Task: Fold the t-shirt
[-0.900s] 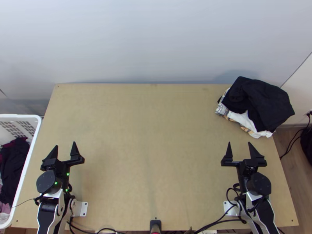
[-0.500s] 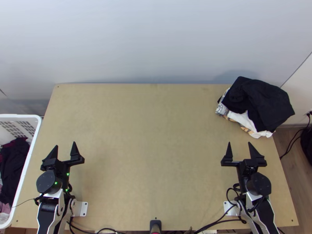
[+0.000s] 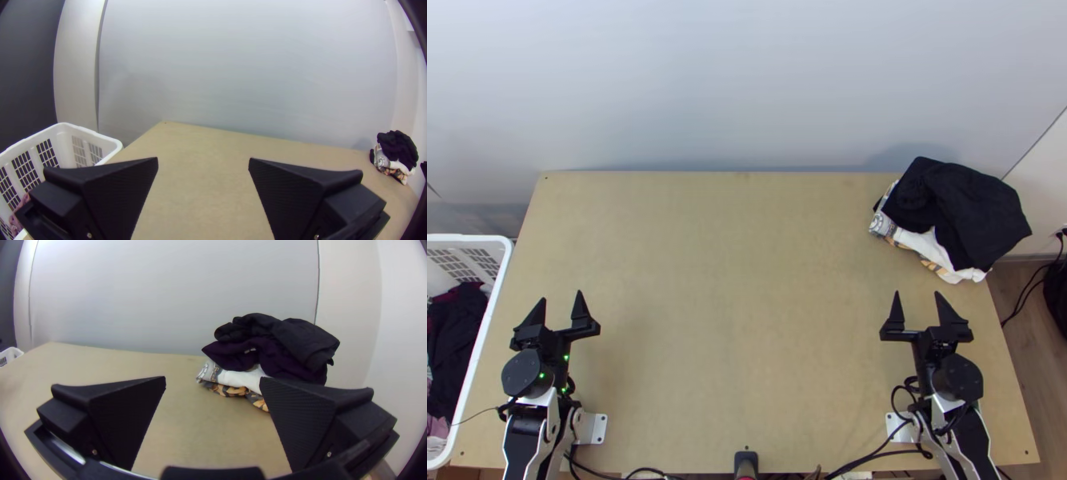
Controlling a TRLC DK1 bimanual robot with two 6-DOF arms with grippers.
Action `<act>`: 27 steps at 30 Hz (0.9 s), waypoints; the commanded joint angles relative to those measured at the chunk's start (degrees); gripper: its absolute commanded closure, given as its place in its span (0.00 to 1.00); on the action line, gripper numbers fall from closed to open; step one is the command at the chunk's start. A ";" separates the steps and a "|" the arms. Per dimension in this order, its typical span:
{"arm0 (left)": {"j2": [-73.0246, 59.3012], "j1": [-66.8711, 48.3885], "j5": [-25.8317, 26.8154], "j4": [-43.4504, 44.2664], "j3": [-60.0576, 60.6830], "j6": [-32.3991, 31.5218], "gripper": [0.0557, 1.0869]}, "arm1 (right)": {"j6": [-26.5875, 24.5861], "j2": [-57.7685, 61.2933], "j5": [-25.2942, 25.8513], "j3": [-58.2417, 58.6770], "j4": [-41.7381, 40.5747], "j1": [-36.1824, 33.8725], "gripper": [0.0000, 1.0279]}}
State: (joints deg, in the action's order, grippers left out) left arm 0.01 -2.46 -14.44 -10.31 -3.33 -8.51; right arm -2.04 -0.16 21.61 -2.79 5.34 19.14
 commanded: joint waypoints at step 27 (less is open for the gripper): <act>-12.67 1.67 -2.61 3.10 -17.06 14.75 0.04 | -19.23 20.64 19.44 -22.70 -9.12 2.49 0.04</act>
State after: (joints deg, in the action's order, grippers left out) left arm -3.99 -4.34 -16.71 -7.57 -10.76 6.11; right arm -25.98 7.92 35.44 -11.64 -10.87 20.49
